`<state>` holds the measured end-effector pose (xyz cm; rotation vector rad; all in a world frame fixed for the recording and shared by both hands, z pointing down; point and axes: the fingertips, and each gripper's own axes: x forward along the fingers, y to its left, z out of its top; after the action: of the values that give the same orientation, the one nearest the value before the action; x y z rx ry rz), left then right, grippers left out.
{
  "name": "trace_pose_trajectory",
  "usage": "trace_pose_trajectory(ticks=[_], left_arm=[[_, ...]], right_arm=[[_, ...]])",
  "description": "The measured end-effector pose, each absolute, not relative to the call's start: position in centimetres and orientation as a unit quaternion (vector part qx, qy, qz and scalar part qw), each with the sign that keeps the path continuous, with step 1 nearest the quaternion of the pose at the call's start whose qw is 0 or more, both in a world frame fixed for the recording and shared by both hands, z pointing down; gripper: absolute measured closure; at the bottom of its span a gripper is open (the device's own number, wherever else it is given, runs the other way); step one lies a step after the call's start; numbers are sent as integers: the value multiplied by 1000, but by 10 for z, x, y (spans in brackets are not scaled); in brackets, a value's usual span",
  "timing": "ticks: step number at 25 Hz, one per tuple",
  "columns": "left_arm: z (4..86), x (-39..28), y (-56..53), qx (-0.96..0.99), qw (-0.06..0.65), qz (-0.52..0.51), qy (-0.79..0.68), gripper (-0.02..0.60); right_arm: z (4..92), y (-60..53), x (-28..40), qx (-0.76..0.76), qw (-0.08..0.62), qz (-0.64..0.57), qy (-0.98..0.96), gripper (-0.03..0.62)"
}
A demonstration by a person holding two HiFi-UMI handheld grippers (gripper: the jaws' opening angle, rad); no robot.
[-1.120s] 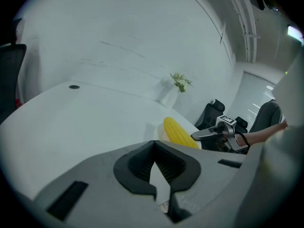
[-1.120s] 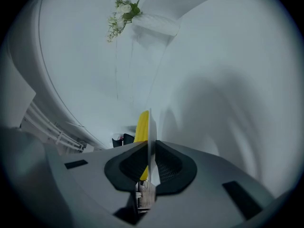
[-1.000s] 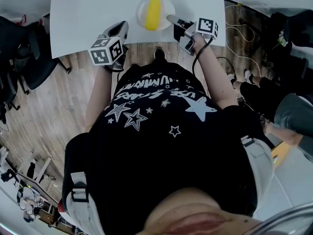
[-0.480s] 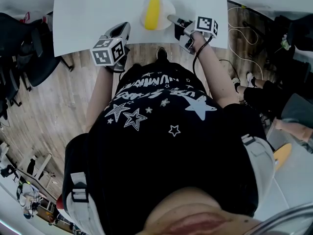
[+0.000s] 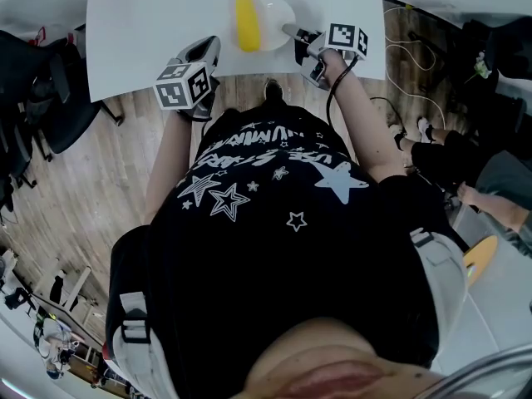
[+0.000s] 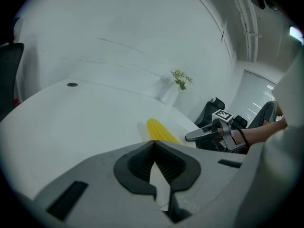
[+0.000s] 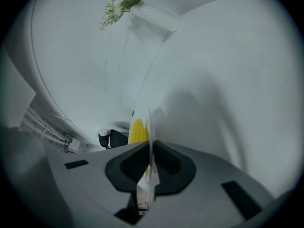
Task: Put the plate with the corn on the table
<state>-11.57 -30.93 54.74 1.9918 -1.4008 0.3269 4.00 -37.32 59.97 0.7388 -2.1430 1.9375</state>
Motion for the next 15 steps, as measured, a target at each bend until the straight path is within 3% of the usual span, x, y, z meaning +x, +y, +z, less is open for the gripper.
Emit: trace_pose_trajectory(ticks=[9,15], left_arm=[[550,-111,-309,767,337,125,-532,577],[550,-116,-307,769,337,124,-529,577]], right_arm=[[607,-375,51,309,132,615,-714,574],[615,-372,51,352,195,566,-720,534]])
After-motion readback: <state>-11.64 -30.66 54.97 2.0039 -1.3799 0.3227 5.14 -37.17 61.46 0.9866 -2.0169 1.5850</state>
